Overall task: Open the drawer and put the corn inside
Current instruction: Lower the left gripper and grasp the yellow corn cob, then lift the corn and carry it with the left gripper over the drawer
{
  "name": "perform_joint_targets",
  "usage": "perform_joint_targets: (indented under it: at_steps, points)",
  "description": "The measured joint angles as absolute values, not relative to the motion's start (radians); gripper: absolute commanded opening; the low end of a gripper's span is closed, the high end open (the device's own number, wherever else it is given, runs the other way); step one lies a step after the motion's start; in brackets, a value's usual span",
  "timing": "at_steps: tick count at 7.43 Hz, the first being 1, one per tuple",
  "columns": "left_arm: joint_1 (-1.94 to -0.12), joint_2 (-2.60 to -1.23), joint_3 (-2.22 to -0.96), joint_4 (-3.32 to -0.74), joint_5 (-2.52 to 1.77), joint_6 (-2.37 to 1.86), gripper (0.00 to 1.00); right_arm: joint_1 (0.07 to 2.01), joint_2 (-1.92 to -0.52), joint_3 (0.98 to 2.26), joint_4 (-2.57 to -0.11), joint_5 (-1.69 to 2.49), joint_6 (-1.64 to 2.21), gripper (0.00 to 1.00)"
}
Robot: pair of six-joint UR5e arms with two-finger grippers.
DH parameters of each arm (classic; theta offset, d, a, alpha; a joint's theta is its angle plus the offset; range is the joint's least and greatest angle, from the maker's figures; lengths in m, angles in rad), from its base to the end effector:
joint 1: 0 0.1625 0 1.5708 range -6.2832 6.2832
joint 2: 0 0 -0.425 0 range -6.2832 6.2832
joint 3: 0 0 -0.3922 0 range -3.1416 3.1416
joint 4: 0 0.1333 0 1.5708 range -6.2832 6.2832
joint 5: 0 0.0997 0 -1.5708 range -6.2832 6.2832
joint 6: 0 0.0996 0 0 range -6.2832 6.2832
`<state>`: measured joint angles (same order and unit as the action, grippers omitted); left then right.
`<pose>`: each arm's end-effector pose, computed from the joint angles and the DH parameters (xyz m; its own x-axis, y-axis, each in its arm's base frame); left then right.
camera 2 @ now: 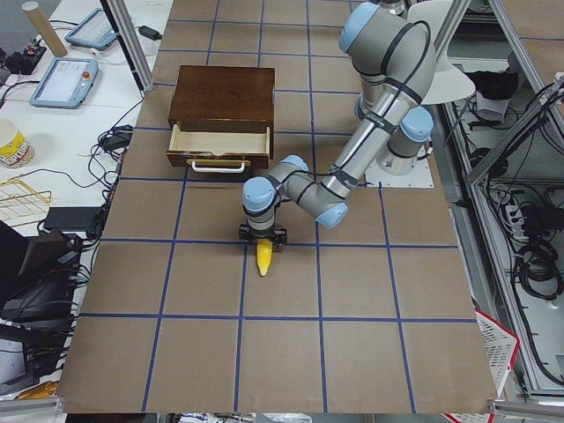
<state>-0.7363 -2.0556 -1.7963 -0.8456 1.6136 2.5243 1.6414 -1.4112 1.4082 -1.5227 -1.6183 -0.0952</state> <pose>0.3554 -0.4962 0.1848 0.1179 0.9927 0.0263 0.9922 -0.1188 0.0369 0.1674 -0.5444 0.4794 -0.9850 -0.1670 0.0429 -0.1648 0.9851 0.0494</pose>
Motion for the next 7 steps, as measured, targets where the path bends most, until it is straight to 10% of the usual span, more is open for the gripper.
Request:
perform_joint_targets:
  at_steps: [1, 3, 7]
  points:
    - [-0.731, -2.056, -1.800, -0.842, 1.589, 2.528, 0.20, 1.641, -1.411, 1.408, -1.523, -1.618, -0.095, 1.00]
    - [-0.726, -2.055, -1.802, -0.840, 1.555, 2.539, 0.00, 1.641, -1.411, 1.408, -1.523, -1.618, -0.095, 1.00]
    - [-0.723, -2.035, -1.801, -0.843, 1.545, 2.545, 0.00, 1.641, -1.411, 1.408, -1.523, -1.618, -0.096, 1.00]
